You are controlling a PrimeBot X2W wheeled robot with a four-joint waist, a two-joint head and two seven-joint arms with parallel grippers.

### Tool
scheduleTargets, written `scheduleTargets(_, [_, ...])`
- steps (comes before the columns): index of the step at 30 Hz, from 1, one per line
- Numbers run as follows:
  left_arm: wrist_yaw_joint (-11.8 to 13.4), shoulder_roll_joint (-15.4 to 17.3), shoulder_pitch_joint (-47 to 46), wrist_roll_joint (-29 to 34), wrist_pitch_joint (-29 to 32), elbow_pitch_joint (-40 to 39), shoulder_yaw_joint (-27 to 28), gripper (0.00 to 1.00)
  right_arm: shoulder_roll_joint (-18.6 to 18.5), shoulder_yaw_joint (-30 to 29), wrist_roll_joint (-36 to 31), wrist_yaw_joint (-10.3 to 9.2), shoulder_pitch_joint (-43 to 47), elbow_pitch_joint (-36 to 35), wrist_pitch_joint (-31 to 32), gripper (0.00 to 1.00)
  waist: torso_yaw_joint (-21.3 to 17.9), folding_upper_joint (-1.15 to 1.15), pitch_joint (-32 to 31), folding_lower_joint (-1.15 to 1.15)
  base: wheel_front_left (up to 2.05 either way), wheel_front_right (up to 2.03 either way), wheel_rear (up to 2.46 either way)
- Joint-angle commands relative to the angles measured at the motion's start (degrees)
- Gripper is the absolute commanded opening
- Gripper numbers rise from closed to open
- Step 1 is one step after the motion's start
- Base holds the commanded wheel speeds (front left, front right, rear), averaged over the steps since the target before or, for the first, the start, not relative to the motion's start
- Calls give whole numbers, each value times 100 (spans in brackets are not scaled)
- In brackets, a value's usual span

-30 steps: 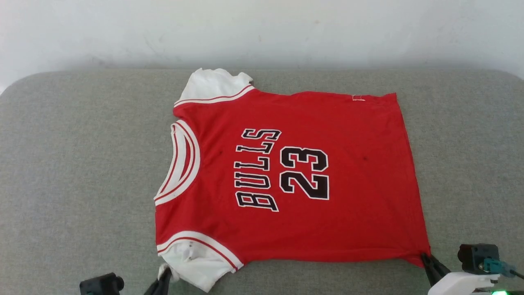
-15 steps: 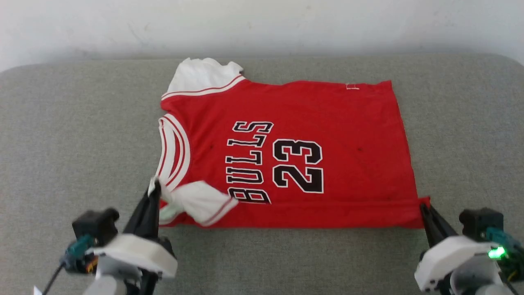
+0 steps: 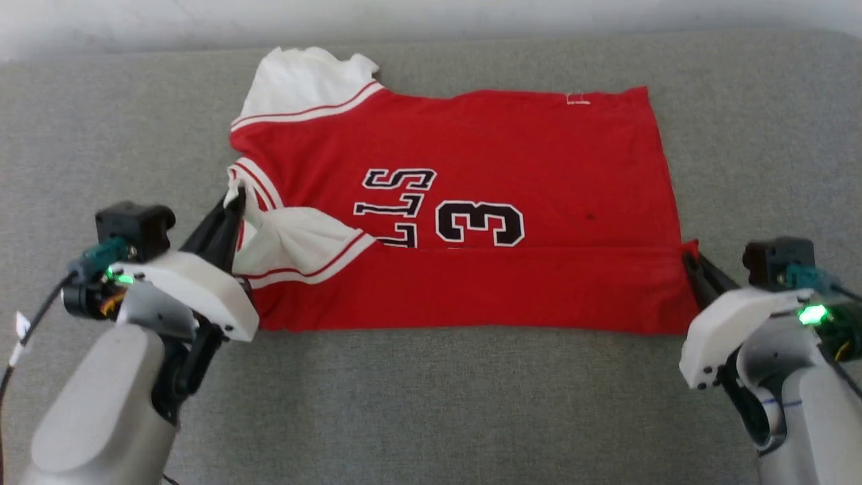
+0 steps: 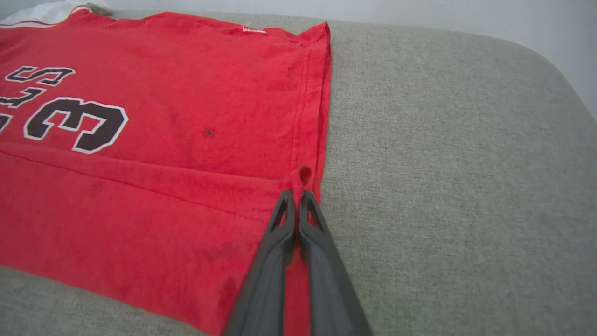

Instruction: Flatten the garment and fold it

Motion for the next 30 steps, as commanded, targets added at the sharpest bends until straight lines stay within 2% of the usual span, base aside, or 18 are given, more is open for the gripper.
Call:
scheduleTargets(1, [-36, 35, -119, -31, 47, 54, -6, 0, -53, 24, 38, -6, -119, 17, 39, 0, -62, 0, 196, -1, 0, 0, 0])
scheduleTargets(9, [-153, 172, -654, -320, 1078, 584, -96, 0, -300, 186, 176, -6, -754, 253, 829, 0, -109, 0, 554, -1, 0, 0, 0])
scheduleTargets(13, [-89, 211, -729, -600, 1970, 800, -183, 0, -330, 251, 333, -6, -978, 368, 1454, 0, -124, 0, 643, -1, 0, 0, 0])
scheduleTargets(18, [105, 264, -644, -1024, 3027, 776, -207, 0, -349, 267, 547, -6, -1143, 409, 2317, 0, -133, 0, 679, -1, 0, 0, 0])
scheduleTargets(19, [122, 295, -633, -1064, 3104, 735, -191, 12, -334, 249, 570, -6, -1157, 410, 2478, 0, -135, 0, 681, -1, 0, 0, 0])
scheduleTargets(20, [174, 306, -622, -1080, 3103, 689, -154, 47, -315, 224, 590, -6, -1162, 396, 2615, 0, -135, 0, 678, -1, 0, 0, 0])
scheduleTargets(21, [242, 305, -605, -1049, 3052, 620, -137, 97, -297, 192, 599, -6, -1162, 351, 2677, 24, -127, 0, 664, -1, 0, 0, 0])
scheduleTargets(22, [307, 312, -585, -986, 2966, 552, -129, 100, -272, 153, 611, -6, -1153, 290, 2681, 85, -117, 0, 647, -1, 0, 0, 0])
scheduleTargets(23, [369, 321, -563, -907, 2846, 485, -118, 100, -234, 97, 624, -6, -1133, 240, 2671, 100, -109, 0, 623, -1, 0, 0, 0])
scheduleTargets(26, [510, 364, -480, -581, 2187, 274, -45, 100, -110, -46, 645, -6, -1009, 46, 2447, 100, -91, 0, 503, -1, 0, 0, 0])
scheduleTargets(30, [716, 348, -195, -155, 1144, 57, 51, 100, 19, -213, 594, -6, -720, -237, 1809, 100, -66, 0, 266, -1, 0, 0, 0])
